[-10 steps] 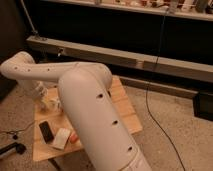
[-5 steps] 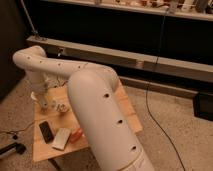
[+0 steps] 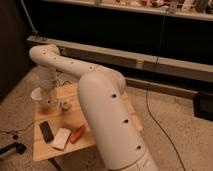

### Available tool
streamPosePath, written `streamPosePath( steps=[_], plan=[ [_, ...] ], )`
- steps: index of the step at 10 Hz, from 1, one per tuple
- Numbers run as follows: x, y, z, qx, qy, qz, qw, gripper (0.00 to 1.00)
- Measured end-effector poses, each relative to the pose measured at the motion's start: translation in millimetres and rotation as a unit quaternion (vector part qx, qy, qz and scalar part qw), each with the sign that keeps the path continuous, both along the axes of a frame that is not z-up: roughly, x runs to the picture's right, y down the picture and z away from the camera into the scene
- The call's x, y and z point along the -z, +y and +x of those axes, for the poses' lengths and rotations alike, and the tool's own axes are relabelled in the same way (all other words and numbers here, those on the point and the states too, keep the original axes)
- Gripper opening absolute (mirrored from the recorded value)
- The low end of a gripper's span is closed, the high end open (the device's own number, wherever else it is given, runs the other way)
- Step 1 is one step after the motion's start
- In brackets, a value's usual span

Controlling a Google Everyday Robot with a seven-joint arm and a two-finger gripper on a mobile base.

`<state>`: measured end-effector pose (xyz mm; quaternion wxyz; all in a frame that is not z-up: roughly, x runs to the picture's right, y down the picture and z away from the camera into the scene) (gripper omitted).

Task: Stand the bottle upright

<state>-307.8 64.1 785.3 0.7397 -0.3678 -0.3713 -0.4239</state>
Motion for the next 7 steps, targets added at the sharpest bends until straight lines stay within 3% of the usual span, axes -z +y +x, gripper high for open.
streamPosePath(
  steps=[1,3,7],
  plan=[
    [0.6,-1.5,-1.4,-0.001,-0.006,0.0,1.0,0.0],
    [14.9,-8.1,-1.9,0.033,-0.008,0.01,0.9994,0.0],
    [51.0,-29.3,-18.1,0.094,-0.005,0.039,0.9948,0.0]
  ],
)
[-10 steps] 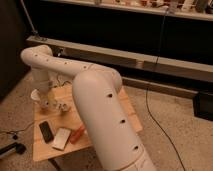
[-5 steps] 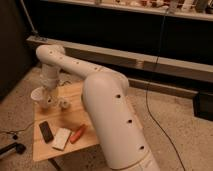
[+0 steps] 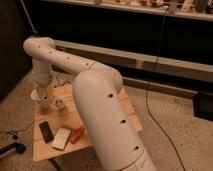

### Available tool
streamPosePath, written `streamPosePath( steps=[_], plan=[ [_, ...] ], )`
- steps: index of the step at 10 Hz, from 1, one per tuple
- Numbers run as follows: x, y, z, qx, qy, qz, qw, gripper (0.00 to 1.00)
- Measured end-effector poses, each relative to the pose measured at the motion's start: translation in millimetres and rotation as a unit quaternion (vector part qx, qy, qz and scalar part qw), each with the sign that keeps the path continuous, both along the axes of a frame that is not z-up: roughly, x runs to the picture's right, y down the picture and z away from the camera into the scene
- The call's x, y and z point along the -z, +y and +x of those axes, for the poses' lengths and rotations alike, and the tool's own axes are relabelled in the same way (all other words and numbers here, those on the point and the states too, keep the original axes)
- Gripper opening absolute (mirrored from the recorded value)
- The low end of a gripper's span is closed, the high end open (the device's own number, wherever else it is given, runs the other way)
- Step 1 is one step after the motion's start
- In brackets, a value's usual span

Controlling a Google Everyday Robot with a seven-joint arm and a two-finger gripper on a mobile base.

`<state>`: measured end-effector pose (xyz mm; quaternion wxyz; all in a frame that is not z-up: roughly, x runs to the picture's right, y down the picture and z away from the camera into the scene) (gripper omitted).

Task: Stand the bottle upright

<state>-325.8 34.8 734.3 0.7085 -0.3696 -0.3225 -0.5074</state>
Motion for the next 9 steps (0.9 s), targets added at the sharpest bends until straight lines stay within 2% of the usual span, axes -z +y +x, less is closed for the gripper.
streamPosePath(
  steps=[2,9],
  plan=[
    [2.5,2.4,0.3,0.0,0.013,-0.015,0.9998,0.0],
    [2.1,2.5,1.0,-0.002,0.014,-0.017,0.9998,0.0]
  ],
)
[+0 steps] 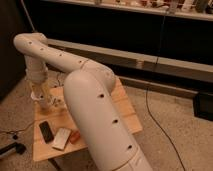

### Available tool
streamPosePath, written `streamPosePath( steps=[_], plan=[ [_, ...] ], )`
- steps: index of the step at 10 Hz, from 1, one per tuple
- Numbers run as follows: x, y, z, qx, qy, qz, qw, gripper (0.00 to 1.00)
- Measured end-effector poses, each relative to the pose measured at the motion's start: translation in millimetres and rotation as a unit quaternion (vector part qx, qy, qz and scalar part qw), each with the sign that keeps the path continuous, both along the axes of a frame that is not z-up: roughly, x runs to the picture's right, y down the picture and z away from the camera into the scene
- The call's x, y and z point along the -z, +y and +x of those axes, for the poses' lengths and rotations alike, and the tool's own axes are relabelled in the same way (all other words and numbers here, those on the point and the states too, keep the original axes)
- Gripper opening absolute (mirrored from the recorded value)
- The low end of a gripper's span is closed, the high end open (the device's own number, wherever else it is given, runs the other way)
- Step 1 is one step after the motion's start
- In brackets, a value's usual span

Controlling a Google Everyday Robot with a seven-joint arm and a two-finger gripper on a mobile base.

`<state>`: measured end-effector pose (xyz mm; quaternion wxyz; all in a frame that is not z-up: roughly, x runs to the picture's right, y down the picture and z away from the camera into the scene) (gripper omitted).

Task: Stand the bottle upright

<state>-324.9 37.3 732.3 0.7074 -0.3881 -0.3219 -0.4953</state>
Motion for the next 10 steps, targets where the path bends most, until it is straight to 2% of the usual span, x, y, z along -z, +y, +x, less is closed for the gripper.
streamPosePath(
  steps=[5,8,10],
  plan=[
    [-3.2,3.9,1.8,0.002,0.002,-0.003,1.0,0.0],
    [-32.2,45.1,7.2,0.031,0.012,-0.03,0.999,0.0],
    [-44.2,58.7,4.3,0.045,0.015,-0.033,0.9983,0.0]
  ],
)
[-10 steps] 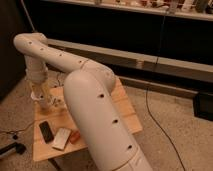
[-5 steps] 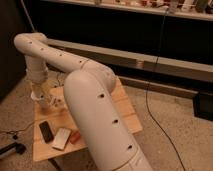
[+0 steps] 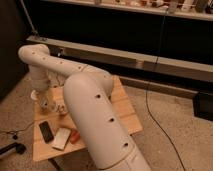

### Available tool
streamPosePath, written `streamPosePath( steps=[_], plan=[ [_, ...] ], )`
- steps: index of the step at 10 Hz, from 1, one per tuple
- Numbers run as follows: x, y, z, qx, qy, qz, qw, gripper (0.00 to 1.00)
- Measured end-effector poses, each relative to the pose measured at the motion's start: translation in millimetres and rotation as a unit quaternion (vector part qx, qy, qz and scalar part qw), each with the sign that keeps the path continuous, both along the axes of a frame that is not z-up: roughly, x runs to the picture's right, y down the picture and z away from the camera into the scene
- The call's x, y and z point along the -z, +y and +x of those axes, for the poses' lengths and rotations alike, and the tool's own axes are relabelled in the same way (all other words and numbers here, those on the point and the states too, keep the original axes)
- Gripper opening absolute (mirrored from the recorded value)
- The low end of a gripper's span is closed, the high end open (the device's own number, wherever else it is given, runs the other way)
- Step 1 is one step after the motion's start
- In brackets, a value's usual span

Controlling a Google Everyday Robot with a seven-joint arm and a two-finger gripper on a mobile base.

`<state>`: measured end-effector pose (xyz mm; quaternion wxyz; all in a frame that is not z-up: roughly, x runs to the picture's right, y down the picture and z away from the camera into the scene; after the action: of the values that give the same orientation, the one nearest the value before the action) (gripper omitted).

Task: Stand the bottle upright

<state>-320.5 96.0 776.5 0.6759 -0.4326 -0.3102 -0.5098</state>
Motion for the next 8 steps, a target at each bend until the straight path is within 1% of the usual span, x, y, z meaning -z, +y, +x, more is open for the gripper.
streamPosePath(
  steps=[2,4,5,7,8],
  plan=[
    [-6.3,2.2,-4.7,0.004,0.001,0.006,1.0,0.0],
    [-7.0,-5.7,-6.4,0.005,0.002,0.021,0.9998,0.0],
    [-2.8,-13.6,-7.3,0.003,0.004,0.031,0.9995,0.0],
    [6.9,-24.4,-10.4,-0.001,0.002,0.04,0.9992,0.0],
    [10.6,-27.6,-10.9,-0.003,0.001,0.041,0.9991,0.0]
  ],
)
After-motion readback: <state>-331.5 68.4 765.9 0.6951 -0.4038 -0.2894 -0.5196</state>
